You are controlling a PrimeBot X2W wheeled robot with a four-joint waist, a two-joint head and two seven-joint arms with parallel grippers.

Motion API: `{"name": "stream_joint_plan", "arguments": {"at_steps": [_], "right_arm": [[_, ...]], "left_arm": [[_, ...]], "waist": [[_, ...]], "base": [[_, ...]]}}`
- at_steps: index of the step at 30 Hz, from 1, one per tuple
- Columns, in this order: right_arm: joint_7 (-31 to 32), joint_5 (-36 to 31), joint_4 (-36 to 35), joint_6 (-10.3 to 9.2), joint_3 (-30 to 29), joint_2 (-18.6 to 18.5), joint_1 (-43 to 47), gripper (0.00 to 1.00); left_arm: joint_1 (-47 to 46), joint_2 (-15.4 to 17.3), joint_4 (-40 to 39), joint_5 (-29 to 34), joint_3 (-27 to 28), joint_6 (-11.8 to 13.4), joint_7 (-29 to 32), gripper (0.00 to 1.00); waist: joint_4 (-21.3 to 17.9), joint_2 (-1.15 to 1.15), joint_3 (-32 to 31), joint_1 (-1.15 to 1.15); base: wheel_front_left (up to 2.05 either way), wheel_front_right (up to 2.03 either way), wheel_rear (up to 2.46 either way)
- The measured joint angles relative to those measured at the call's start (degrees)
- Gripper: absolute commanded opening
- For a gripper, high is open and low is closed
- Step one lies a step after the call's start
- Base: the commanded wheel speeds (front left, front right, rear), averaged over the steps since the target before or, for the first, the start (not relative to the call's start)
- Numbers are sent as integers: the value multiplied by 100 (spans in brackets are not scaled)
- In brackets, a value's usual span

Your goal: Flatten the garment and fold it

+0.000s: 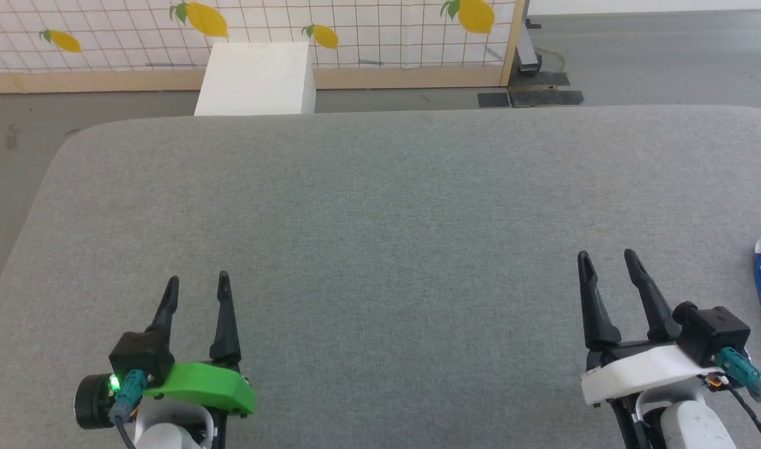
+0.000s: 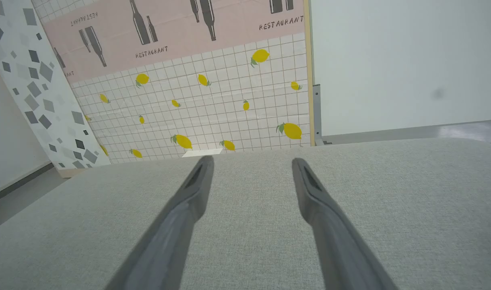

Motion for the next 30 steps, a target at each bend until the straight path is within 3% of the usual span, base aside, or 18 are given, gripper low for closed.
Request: {"name": "stream_joint_plan", "arguments": {"at_steps": [6, 7, 30], "right_arm": [[0, 49, 14, 0, 12, 0, 5, 100], [0, 64, 14, 0, 16, 0, 6, 0], [196, -82, -105, 1, 2, 0, 10, 0]], "left_arm": [[1, -41, 113, -7, 5, -46, 0, 100], [1, -46, 132, -5, 4, -47, 0, 0], [-8, -60, 11, 108, 9, -46, 212, 0]], "waist": [[-40, 0, -36, 0], [-41, 0, -40, 0], [19, 0, -67, 0]], "base": [[0, 0, 0], [0, 0, 0], [0, 0, 0]]}}
